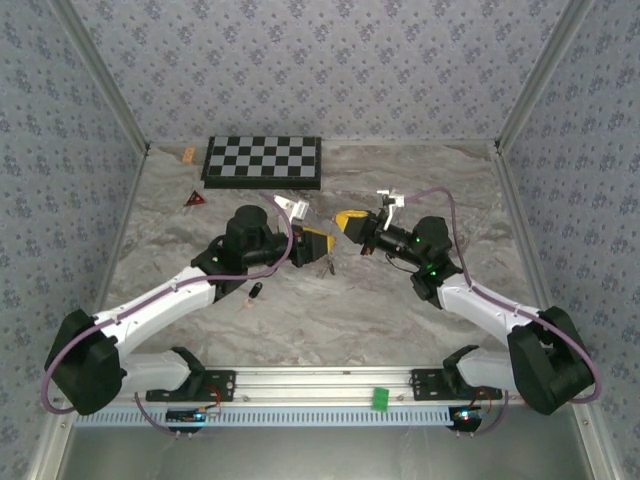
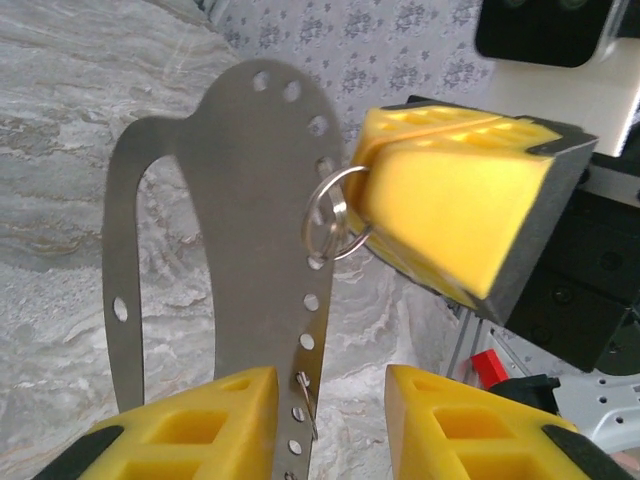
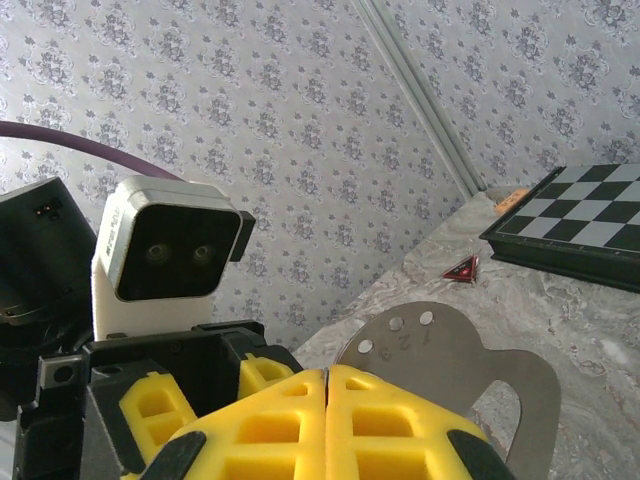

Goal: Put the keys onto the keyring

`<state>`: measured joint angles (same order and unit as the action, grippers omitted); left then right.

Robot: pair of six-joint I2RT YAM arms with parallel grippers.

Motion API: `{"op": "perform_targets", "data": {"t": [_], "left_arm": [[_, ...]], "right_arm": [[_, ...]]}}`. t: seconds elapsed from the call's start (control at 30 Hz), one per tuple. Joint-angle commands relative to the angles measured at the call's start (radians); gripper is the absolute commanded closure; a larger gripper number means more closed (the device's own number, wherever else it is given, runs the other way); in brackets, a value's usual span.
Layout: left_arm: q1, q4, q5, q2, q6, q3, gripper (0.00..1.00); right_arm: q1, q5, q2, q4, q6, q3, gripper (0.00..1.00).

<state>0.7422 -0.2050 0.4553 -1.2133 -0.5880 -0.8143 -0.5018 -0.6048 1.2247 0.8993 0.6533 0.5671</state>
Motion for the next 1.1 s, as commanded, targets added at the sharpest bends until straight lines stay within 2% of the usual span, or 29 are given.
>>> {"op": "perform_targets", "data": {"t": [0.0,0.23,0.33,0.47,0.7,1.0,1.03,1.07], "left_arm": [[0.007,0.024,-0.008,0.003,0.017,-0.013,0.66],[0.015,0.028,-0.003,0.009,0.016,-0.001,0.69],[0.016,0.023,-0.003,0.017,0.013,0.006,0.86],[0.015,0.011,-0.004,0.023,0.008,0.006,0.88],[0.015,-0.020,0.011,0.027,-0.006,0.010,1.00],[0.012,-0.037,0.007,0.038,-0.013,0.014,1.00],[0.011,-0.030,0.001,0.036,-0.010,0.012,0.92],[0.011,-0.017,-0.007,0.034,-0.002,0.006,0.78]], "right_arm": [[0.002,0.017,-0.021,0.025,-0.016,0.000,1.00],[0.002,0.019,-0.019,0.025,-0.016,0.003,1.00],[0.000,0.018,-0.019,0.027,-0.015,0.003,1.00],[-0.001,0.018,-0.018,0.027,-0.016,0.002,1.00],[-0.003,0.018,-0.019,0.023,-0.016,-0.005,1.00],[-0.003,0.022,-0.015,-0.004,-0.065,-0.006,1.00],[-0.003,0.030,-0.012,-0.020,-0.069,-0.004,1.00],[-0.003,0.047,-0.010,-0.057,-0.071,0.002,1.00]]}}
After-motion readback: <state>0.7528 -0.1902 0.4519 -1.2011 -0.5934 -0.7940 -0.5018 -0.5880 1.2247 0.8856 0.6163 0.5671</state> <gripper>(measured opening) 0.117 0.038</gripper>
